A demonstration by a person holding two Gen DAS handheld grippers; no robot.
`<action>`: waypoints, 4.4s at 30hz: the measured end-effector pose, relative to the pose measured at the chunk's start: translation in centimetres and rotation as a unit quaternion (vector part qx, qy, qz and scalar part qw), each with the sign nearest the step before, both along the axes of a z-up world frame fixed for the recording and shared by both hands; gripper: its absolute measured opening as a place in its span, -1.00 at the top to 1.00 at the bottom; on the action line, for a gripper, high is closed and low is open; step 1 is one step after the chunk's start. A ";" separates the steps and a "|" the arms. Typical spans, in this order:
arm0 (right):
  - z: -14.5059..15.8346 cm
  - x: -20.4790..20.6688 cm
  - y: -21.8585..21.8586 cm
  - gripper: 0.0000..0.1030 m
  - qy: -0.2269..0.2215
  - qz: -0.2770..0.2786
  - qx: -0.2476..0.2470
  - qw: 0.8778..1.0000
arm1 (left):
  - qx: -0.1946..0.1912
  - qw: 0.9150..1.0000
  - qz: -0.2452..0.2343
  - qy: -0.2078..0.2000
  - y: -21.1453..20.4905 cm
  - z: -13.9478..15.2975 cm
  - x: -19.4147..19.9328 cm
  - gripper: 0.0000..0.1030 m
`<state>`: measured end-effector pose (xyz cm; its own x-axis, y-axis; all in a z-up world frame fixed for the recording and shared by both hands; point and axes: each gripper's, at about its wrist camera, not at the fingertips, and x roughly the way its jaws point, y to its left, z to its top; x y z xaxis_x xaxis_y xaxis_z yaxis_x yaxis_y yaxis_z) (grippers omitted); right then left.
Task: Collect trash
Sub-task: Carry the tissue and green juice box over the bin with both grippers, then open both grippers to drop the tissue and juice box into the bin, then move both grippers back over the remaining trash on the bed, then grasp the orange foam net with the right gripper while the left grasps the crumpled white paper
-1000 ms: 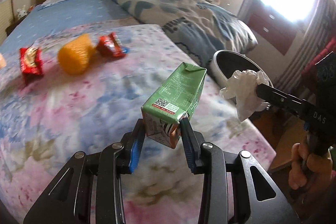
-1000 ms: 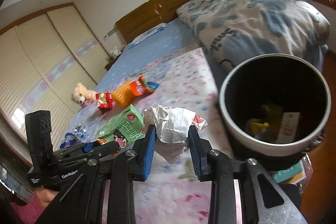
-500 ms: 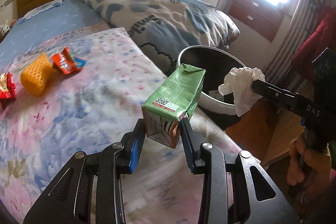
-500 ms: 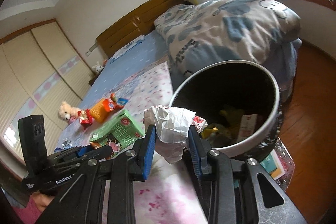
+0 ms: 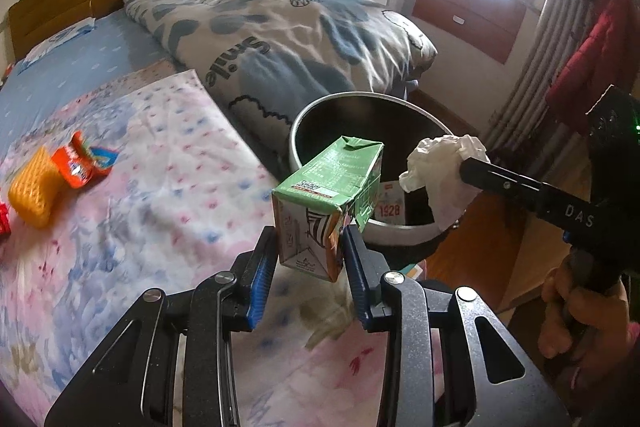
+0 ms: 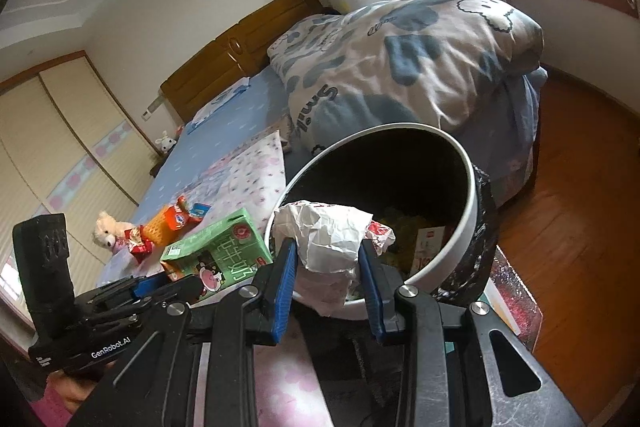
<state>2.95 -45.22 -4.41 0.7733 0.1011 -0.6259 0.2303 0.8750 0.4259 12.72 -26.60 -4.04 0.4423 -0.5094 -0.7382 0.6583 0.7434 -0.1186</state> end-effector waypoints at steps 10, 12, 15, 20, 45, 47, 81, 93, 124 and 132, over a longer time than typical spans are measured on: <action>0.0 1.0 -1.3 0.39 0.003 -0.007 -0.005 1.000 | 0.003 1.000 -0.009 -0.007 -2.4 0.3 0.7 0.38; -0.1 1.4 -1.6 0.39 0.006 -0.009 -0.005 1.000 | 0.004 1.000 -0.010 -0.006 -2.9 0.3 0.9 0.38; -0.3 1.9 -2.2 0.39 0.011 -0.010 -0.006 1.000 | 0.006 1.000 -0.011 -0.006 -3.4 0.1 1.1 0.38; -0.7 2.5 -3.0 0.39 0.017 -0.014 -0.005 1.000 | 0.010 1.000 -0.014 -0.005 -4.6 0.2 1.7 0.38; -1.0 5.0 -4.4 0.07 0.045 -0.015 -0.024 0.999 | 0.021 1.000 -0.016 0.011 -6.5 -0.4 3.1 0.01; -0.9 4.8 -4.6 -0.13 0.043 -0.018 -0.019 0.999 | 0.012 1.000 -0.008 0.008 -6.0 -0.2 3.1 -0.28; 0.3 5.9 12.9 -0.57 -0.001 0.120 -0.001 0.993 | -0.025 0.979 0.200 0.017 17.7 -2.1 0.0 -0.35; -1.5 8.8 18.3 -0.57 0.011 0.171 -0.009 0.985 | -0.018 0.959 0.284 0.019 25.0 -3.1 -0.3 -0.35; -5.0 21.7 30.2 -0.55 0.040 0.231 0.010 0.972 | 0.030 0.888 0.459 0.003 40.1 -3.9 7.7 -0.51; -6.6 24.0 30.1 0.48 0.054 0.207 0.032 0.976 | 0.025 0.892 0.452 0.023 40.1 -4.8 8.7 0.33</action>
<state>26.93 -15.16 -11.04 0.5872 0.4327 -0.6841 -0.0902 0.8749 0.4758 21.45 13.51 -8.84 0.6233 0.0735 -0.7785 -0.2161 0.9730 -0.0812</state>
